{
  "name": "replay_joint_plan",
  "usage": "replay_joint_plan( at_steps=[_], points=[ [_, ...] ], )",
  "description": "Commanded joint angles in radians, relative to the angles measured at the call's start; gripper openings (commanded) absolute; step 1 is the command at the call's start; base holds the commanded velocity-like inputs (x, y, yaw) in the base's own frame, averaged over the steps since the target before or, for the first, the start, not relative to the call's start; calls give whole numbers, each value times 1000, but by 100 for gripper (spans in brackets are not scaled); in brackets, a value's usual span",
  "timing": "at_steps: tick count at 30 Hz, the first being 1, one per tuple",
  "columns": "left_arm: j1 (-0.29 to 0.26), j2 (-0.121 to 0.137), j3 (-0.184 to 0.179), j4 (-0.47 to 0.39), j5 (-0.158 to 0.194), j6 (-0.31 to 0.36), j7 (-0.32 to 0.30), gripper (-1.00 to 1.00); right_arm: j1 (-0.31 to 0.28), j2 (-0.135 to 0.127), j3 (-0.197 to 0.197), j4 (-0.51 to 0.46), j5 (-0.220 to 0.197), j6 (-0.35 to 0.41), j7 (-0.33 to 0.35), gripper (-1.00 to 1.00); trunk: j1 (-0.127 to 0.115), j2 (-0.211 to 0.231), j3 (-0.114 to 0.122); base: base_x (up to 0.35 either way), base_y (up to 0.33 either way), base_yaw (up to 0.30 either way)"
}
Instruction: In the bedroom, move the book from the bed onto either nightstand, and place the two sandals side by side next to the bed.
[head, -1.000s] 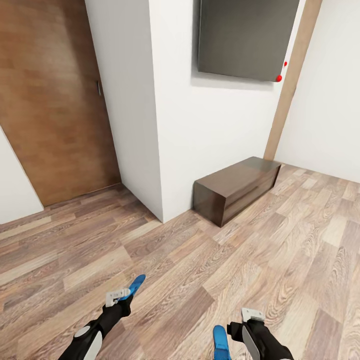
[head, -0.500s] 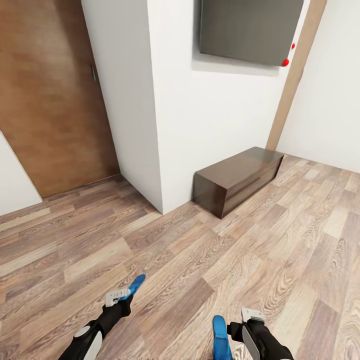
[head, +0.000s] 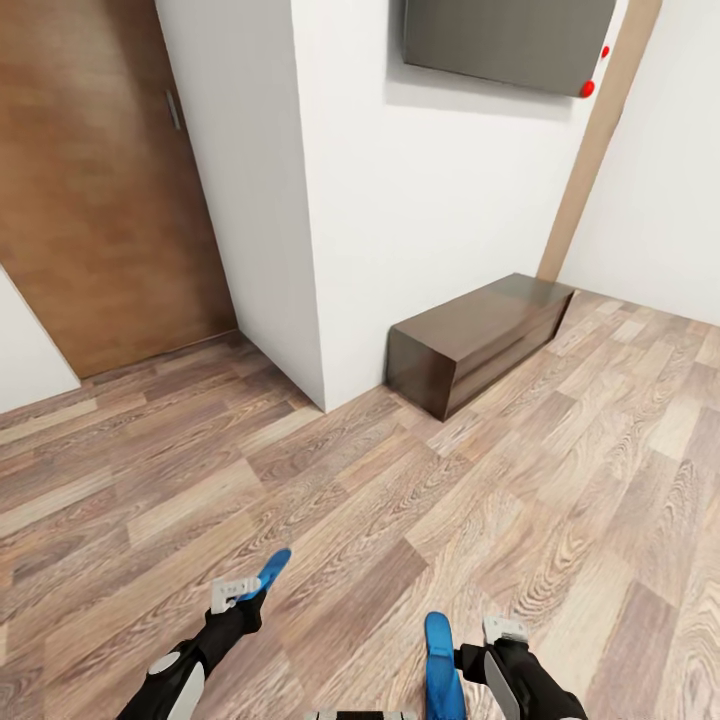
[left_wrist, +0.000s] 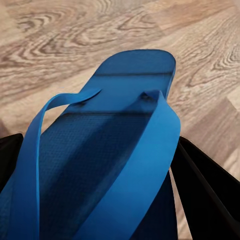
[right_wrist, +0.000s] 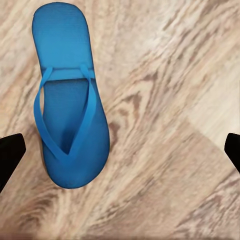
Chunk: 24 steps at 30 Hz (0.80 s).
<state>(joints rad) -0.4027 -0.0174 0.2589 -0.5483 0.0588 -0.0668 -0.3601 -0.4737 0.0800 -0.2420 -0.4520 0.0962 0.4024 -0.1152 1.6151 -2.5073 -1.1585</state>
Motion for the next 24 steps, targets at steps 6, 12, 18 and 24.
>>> replay_joint_plan(
  at_steps=[6,12,18,24],
  points=[
    [-1,-1,6,2,6,1,-7,-100,0,1,-5,-2,15,-74,2,100,2,-2,-24,0,0,0],
    [-1,-1,6,2,6,1,-8,-100,0,1,43,-2,20,-260,2,100,5,-3,-47,0,0,0],
    [-1,-1,6,2,6,1,-8,-100,0,1,187,-1,19,-301,1,100,8,-5,-71,0,0,0],
    [-1,-1,6,2,6,1,-8,-100,0,1,226,0,19,-315,1,100,11,-6,-94,0,0,0]
  ],
)
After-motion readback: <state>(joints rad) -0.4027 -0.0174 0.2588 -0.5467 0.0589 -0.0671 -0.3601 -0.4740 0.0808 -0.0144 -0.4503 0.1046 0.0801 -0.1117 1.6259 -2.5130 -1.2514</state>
